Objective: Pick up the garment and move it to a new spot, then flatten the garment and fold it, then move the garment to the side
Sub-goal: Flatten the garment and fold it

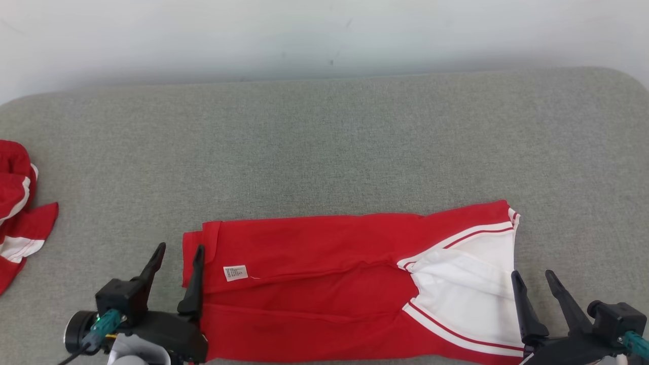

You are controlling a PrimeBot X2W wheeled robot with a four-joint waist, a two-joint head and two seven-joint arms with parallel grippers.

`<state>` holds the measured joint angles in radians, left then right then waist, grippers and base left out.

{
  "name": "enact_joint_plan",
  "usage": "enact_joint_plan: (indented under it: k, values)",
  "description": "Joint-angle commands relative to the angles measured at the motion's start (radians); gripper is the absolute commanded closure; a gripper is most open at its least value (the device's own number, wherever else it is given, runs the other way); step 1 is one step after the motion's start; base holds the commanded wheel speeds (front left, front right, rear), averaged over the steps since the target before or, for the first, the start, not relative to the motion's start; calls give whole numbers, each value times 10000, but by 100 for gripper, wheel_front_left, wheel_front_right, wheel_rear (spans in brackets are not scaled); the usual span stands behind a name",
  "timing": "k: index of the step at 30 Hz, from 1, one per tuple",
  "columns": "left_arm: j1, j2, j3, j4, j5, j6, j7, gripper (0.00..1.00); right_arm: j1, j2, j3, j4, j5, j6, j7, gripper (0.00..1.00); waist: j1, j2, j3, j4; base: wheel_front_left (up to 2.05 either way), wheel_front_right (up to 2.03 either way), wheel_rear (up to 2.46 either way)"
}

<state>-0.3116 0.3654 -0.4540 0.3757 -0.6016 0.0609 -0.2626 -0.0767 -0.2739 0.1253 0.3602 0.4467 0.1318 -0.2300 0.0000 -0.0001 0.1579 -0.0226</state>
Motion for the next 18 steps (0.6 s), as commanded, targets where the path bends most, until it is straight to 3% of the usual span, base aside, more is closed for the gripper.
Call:
enact_joint_plan:
  k: [1, 11, 18]
  values:
    - [237, -103, 215, -138, 205, -51, -29, 0, 101, -52, -44, -39, -59, -26, 7, 0, 0, 1, -60, 34, 0, 0, 0]
    - [1860, -1271, 2792, -1773, 2583, -460, -29, 0, -564, -303, -76, 755, -219, -26, 745, 0, 0, 1, -351, 343, 0, 0, 0]
    - [2745, -2201, 3946, -2435, 3685, -1114, -30, 0, -909, -262, 102, 1796, -123, -26, 1282, 0, 0, 1, -530, 696, 0, 0, 0]
